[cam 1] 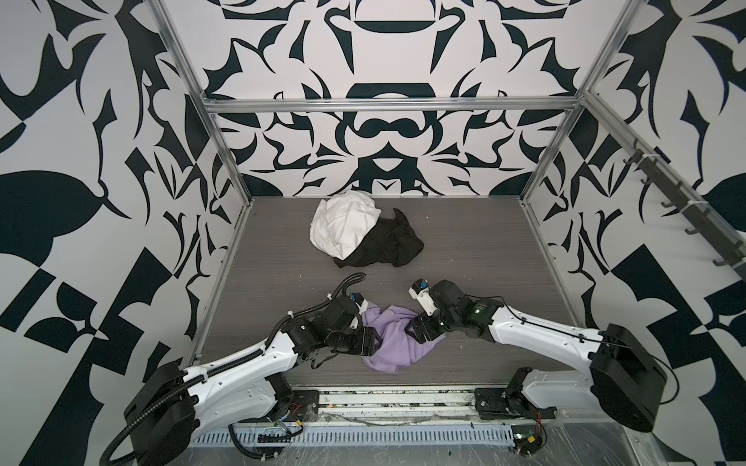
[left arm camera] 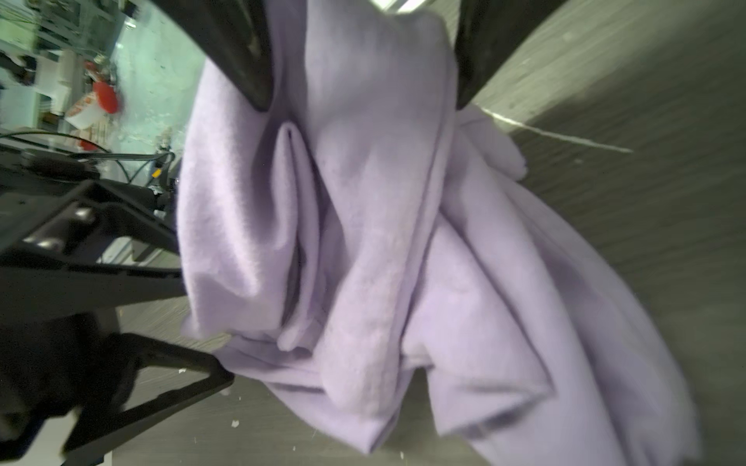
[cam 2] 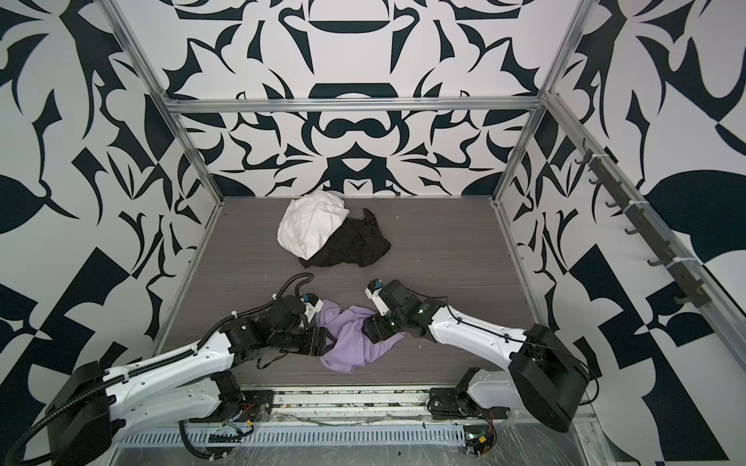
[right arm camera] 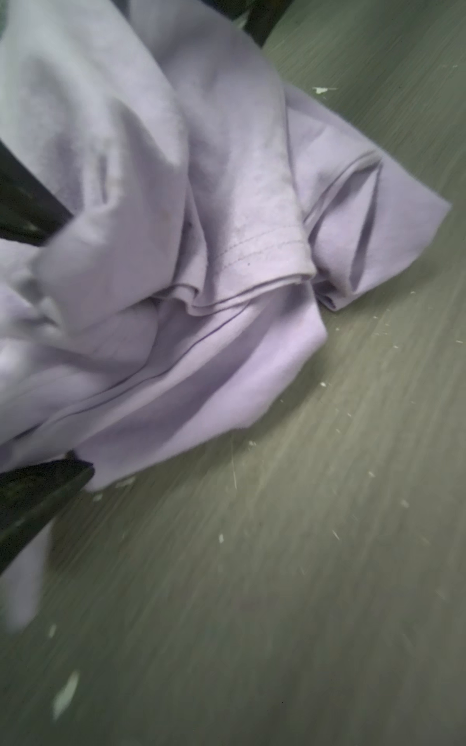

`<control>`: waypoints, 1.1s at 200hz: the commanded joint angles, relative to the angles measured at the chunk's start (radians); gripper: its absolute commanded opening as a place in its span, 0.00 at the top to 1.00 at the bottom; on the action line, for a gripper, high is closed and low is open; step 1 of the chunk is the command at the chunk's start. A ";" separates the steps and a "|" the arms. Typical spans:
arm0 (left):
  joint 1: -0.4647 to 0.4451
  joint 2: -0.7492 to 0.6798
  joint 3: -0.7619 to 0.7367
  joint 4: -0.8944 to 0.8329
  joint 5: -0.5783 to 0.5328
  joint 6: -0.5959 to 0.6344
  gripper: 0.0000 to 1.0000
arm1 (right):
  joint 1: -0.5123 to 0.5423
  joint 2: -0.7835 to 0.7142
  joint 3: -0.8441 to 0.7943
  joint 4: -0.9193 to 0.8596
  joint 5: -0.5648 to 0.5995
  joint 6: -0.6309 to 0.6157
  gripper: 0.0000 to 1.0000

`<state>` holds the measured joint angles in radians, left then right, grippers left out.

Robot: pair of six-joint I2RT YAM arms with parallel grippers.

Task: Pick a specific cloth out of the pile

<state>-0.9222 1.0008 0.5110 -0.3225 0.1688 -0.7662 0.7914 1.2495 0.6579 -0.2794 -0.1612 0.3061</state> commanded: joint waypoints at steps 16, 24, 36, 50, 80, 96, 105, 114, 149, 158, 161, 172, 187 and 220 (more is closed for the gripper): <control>0.015 -0.084 0.050 -0.112 -0.192 0.053 0.17 | -0.007 -0.114 0.090 -0.101 0.205 -0.084 0.13; 0.018 -0.104 0.060 -0.120 -0.251 0.062 0.11 | -0.006 -0.131 0.094 -0.097 0.262 -0.086 0.11; 0.021 -0.129 0.081 -0.143 -0.352 0.083 0.06 | -0.007 -0.150 0.082 -0.072 0.387 -0.097 0.11; 0.021 -0.144 0.125 -0.198 -0.517 0.103 0.00 | -0.009 -0.164 0.060 -0.023 0.533 -0.161 0.10; 0.023 -0.132 0.179 -0.269 -0.897 0.096 0.01 | -0.011 -0.170 -0.092 0.332 0.850 -0.449 0.04; 0.023 -0.143 0.137 -0.176 -0.996 0.230 0.01 | -0.030 -0.153 -0.208 0.618 0.918 -0.603 0.01; 0.028 -0.155 0.099 -0.075 -1.027 0.373 0.02 | -0.063 -0.136 -0.254 0.716 0.901 -0.661 0.01; 0.044 -0.168 0.054 0.062 -1.044 0.539 0.03 | -0.115 -0.108 -0.274 0.785 0.888 -0.652 0.01; 0.299 -0.198 -0.121 0.402 -0.804 0.826 0.05 | -0.304 -0.035 -0.285 0.844 0.801 -0.550 0.01; 0.372 -0.180 -0.153 0.467 -0.731 0.842 0.06 | -0.337 -0.029 -0.308 0.903 0.766 -0.539 0.01; 0.393 -0.170 -0.161 0.488 -0.714 0.848 0.06 | -0.347 -0.027 -0.319 0.924 0.751 -0.538 0.01; 0.470 -0.121 -0.180 0.565 -0.653 0.874 0.06 | -0.386 -0.019 -0.358 1.009 0.699 -0.539 0.01; 0.575 -0.030 -0.178 0.639 -0.589 0.866 0.06 | -0.449 0.007 -0.386 1.092 0.652 -0.525 0.01; 0.747 0.162 -0.149 0.801 -0.415 0.795 0.09 | -0.509 0.104 -0.380 1.167 0.587 -0.472 0.03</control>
<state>-0.2508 1.0687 0.3363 0.2710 -0.4129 0.0376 0.3000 1.3098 0.2794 0.7185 0.5022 -0.2153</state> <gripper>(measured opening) 0.916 0.975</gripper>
